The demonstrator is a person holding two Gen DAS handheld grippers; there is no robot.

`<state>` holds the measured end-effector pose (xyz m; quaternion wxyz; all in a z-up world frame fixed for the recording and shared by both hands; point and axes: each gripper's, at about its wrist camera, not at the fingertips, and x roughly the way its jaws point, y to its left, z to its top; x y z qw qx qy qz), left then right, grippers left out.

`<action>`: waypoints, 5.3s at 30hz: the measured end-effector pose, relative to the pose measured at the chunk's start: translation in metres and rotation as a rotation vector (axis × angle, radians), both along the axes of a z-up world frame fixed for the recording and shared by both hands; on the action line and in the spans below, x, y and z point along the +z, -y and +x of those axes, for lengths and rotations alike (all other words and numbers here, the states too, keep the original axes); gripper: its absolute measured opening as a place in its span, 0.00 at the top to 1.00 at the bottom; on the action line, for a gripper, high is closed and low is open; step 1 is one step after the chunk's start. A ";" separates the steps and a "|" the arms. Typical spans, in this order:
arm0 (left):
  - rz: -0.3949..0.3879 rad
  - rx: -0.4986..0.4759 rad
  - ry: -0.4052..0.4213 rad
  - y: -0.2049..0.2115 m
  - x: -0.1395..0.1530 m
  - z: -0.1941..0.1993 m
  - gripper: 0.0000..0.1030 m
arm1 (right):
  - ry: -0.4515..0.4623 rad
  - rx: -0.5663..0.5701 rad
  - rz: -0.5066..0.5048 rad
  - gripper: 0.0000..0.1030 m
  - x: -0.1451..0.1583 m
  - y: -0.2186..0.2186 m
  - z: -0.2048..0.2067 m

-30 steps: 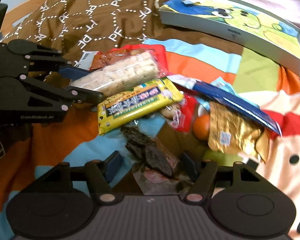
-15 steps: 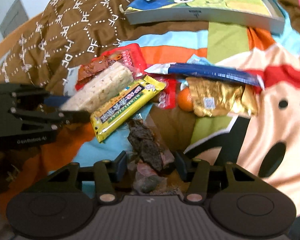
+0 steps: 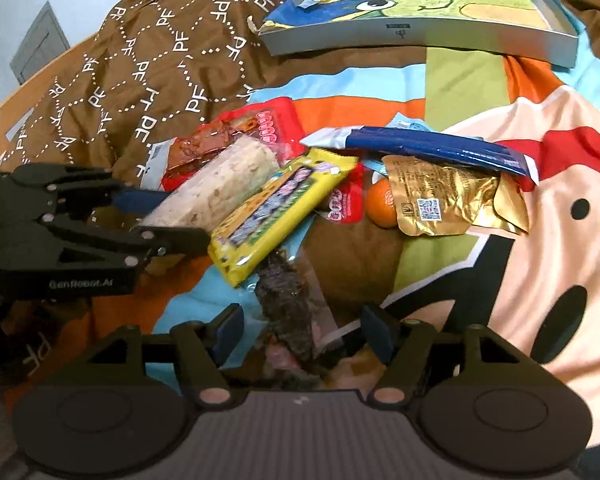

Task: Organize snacks
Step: 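Close the left gripper on the rice-cake bar while the right gripper grasps the jerky strip, then carry both snacks to the grey tray and release them inside, then withdraw both grippers from the tray back toward the snack pile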

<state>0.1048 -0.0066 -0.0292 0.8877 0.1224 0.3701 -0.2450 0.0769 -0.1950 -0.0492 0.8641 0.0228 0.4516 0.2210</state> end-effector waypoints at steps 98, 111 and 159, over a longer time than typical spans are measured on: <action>-0.479 0.428 0.149 0.044 0.083 0.195 0.14 | 0.701 -0.262 -0.233 0.01 0.118 0.074 0.150; -0.446 0.398 0.309 0.019 0.108 0.099 0.01 | 0.776 -0.261 -0.097 0.00 0.141 0.062 0.064; -0.228 0.331 0.119 -0.073 0.027 0.008 0.01 | 0.125 -0.101 0.098 0.00 0.016 -0.009 -0.009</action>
